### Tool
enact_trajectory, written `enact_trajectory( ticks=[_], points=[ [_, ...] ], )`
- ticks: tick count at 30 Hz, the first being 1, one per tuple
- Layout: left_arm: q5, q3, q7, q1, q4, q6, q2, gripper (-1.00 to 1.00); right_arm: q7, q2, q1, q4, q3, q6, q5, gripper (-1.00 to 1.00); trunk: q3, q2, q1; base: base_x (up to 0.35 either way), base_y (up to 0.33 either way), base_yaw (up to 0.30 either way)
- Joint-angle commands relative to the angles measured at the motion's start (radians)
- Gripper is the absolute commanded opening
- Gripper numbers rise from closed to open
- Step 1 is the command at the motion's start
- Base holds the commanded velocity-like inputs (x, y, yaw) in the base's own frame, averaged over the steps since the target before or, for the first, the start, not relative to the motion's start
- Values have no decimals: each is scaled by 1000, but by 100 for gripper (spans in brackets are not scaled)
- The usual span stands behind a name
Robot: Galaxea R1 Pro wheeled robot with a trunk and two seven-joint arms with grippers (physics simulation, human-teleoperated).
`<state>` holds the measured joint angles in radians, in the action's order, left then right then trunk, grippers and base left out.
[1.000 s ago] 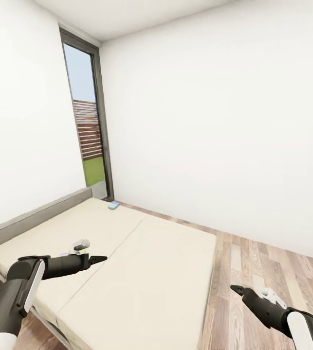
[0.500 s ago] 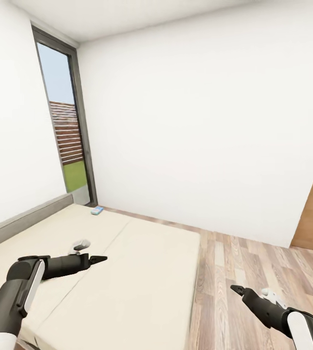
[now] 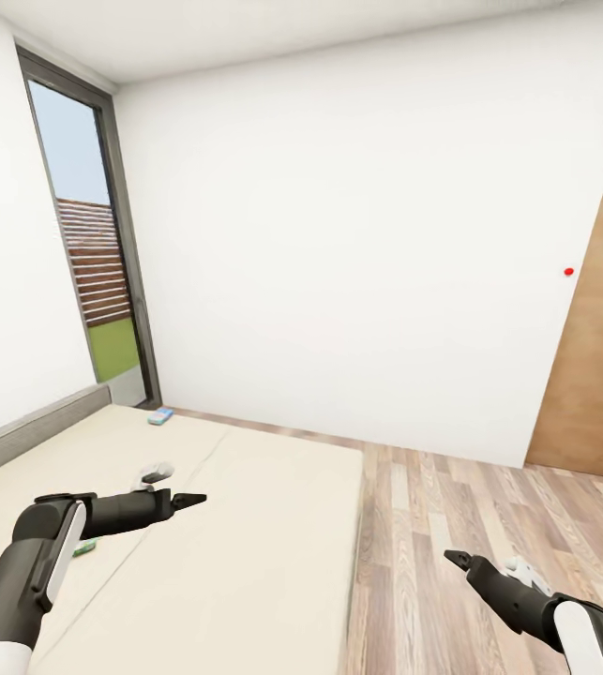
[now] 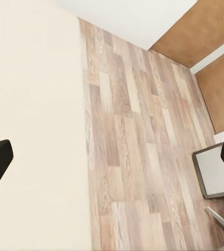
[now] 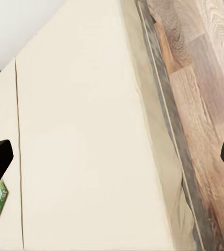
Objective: Put all the toys in the child's room - the three board games (two on the bed and one on the table), the two jigsaw puzzles on the table, and the tennis ball on the table - inside the toy box on the table in the child's room.
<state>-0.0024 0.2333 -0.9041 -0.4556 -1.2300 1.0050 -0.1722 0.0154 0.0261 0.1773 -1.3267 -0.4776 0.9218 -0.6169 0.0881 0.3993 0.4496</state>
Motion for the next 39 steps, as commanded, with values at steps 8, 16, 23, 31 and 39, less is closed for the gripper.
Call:
enact_trajectory(
  ticks=[8, 16, 23, 31, 39],
  points=[
    [0, 1, -4, 0, 0, 7, -4, 100, 2, 0, 1, 0, -2, 5, 0, 100, 6, 1, 0, 0, 1, -143],
    [1, 1, -5, 0, 0, 7, -12, 100, 2, 0, 1, 1, -3, 4, 0, 100, 7, 1, 0, 0, 0, -169],
    [1, 1, -5, 0, 0, 7, -13, 100, 1, 0, 1, 1, -3, 3, 1, 100, 7, 1, 0, 0, 0, -58],
    [1, 1, -5, 0, 0, 7, -14, 100, 1, 0, 1, 1, -3, 2, 2, 100, 7, 1, 0, 0, 0, -21],
    [1, 1, -6, 0, 0, 7, -13, 100, 1, 0, 1, 8, -3, 2, 2, 100, 8, 1, 0, 0, 0, -178]
  ],
)
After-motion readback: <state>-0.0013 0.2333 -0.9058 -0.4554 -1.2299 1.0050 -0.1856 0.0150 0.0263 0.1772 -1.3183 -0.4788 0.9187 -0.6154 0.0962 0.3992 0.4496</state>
